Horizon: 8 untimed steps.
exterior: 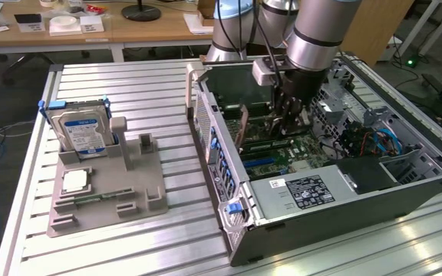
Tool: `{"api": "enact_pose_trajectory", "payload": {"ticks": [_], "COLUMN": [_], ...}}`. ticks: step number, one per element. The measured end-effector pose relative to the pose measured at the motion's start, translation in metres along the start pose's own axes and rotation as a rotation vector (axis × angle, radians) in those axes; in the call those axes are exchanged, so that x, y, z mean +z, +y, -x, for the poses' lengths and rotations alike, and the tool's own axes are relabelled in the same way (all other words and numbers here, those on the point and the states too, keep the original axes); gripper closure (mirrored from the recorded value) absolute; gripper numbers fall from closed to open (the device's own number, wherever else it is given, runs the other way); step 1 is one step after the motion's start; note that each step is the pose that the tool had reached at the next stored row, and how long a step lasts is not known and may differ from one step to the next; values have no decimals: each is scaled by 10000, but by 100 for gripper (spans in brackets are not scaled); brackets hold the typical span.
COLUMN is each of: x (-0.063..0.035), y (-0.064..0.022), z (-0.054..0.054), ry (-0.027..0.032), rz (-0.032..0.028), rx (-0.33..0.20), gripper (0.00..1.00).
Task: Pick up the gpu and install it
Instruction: 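Insert the gpu into the slot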
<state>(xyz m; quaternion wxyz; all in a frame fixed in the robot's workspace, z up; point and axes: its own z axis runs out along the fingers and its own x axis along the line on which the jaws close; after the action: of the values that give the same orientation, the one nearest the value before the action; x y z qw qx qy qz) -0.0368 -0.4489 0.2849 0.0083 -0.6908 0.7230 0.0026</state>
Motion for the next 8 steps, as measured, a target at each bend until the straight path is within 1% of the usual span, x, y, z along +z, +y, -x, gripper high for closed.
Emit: {"api": "enact_pose_trajectory", "payload": {"ticks": [3, 6, 8], "x": [21, 60, 97], "y": [17, 98, 121], "z": [-40, -46, -48], "ry": [0, 0, -1], "rz": [0, -1, -1], "rx": [3, -6, -14], "gripper": [72, 72, 72]}}
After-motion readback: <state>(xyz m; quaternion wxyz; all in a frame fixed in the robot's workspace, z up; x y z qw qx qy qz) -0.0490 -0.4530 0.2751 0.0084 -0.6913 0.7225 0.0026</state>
